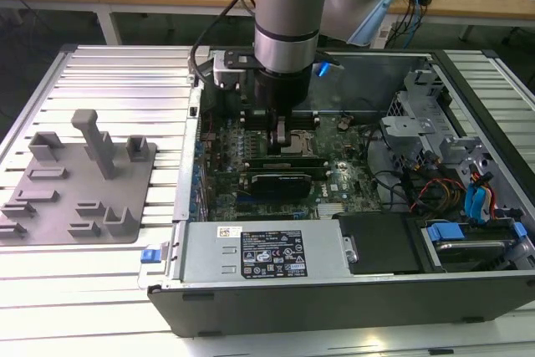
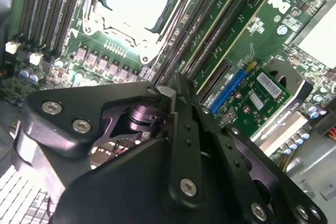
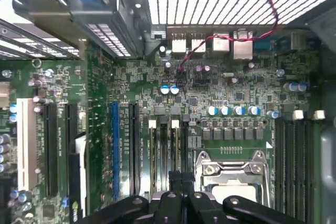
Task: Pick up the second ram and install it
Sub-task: 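Press down the second ram until it locks into place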
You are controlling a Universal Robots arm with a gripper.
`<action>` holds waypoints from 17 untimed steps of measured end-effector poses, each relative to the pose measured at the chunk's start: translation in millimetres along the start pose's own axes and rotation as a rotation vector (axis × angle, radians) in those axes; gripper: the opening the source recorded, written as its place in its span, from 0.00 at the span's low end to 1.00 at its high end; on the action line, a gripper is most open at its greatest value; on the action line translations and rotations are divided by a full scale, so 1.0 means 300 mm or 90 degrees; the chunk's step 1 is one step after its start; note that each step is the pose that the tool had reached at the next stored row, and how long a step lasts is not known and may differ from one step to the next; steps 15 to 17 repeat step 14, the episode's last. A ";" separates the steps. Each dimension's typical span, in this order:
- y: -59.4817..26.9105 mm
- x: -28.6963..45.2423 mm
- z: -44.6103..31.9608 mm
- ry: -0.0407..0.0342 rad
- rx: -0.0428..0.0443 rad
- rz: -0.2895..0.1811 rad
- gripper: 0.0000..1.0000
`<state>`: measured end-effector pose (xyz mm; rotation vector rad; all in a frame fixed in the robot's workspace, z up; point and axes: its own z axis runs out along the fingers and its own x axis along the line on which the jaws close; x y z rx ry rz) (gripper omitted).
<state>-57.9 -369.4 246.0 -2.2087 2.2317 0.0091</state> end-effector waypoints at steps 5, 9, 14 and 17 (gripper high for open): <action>-0.060 -0.001 -0.001 0.0002 -0.0002 0.000 0.08; -0.112 -0.001 -0.001 0.0002 -0.0009 0.000 0.08; -0.113 -0.001 -0.001 0.0002 -0.0009 0.000 0.08; -0.113 -0.001 -0.001 0.0002 -0.0009 0.000 0.08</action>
